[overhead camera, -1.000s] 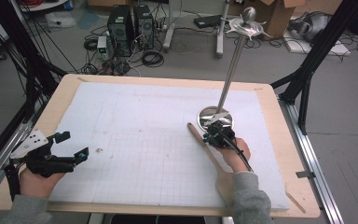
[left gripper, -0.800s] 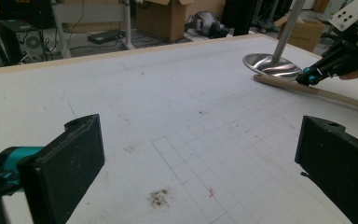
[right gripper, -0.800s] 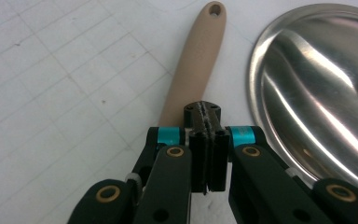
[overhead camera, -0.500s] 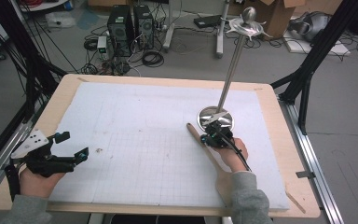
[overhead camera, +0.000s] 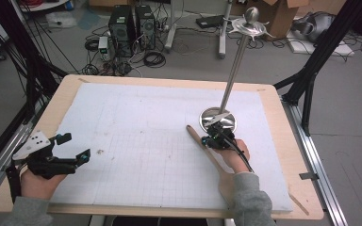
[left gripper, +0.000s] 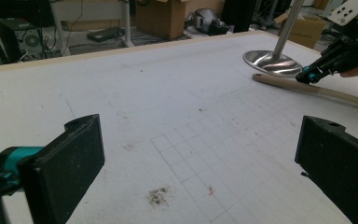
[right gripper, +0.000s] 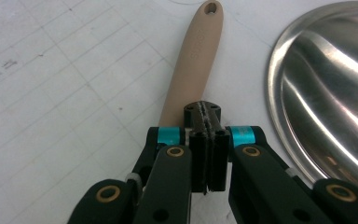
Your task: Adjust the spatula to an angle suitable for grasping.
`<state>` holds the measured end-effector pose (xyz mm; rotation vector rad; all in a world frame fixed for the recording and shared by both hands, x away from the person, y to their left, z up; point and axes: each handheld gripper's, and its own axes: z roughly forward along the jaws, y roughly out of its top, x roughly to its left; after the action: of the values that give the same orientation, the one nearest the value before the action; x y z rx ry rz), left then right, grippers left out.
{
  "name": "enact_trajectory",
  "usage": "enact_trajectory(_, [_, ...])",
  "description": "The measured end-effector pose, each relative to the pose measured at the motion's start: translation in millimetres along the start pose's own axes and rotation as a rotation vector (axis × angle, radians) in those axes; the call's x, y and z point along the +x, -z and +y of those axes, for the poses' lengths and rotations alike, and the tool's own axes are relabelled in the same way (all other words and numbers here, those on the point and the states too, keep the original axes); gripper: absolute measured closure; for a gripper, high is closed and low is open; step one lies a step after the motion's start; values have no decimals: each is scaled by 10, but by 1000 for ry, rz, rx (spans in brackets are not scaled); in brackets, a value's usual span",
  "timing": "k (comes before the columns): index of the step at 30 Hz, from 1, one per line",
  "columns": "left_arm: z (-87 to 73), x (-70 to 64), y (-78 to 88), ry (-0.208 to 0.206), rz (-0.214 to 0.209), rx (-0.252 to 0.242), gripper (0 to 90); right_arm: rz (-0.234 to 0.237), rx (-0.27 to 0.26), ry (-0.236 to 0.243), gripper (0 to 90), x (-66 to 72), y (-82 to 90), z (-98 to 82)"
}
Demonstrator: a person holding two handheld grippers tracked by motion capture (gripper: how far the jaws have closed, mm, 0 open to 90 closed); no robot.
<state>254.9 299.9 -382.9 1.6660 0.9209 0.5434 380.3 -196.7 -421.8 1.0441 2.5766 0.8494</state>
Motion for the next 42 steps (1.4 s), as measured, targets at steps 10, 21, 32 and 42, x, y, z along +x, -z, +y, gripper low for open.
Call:
enact_trajectory(10, [-5, -2, -6, 1, 1, 3, 17, 29, -4, 26, 900, 58, -11, 39])
enact_trajectory(21, [-6, -2, -5, 2, 2, 3, 17, 75, -10, 55, 900, 114, -40, 69])
enact_trajectory(32, [-6, 4, 2, 2, 2, 2, 17, 55, -22, 73, 900, 153, -23, 95])
enact_trajectory(42, [0, 8, 11, 4, 3, -5, 17, 85, -128, 47, 898, 124, 265, 54])
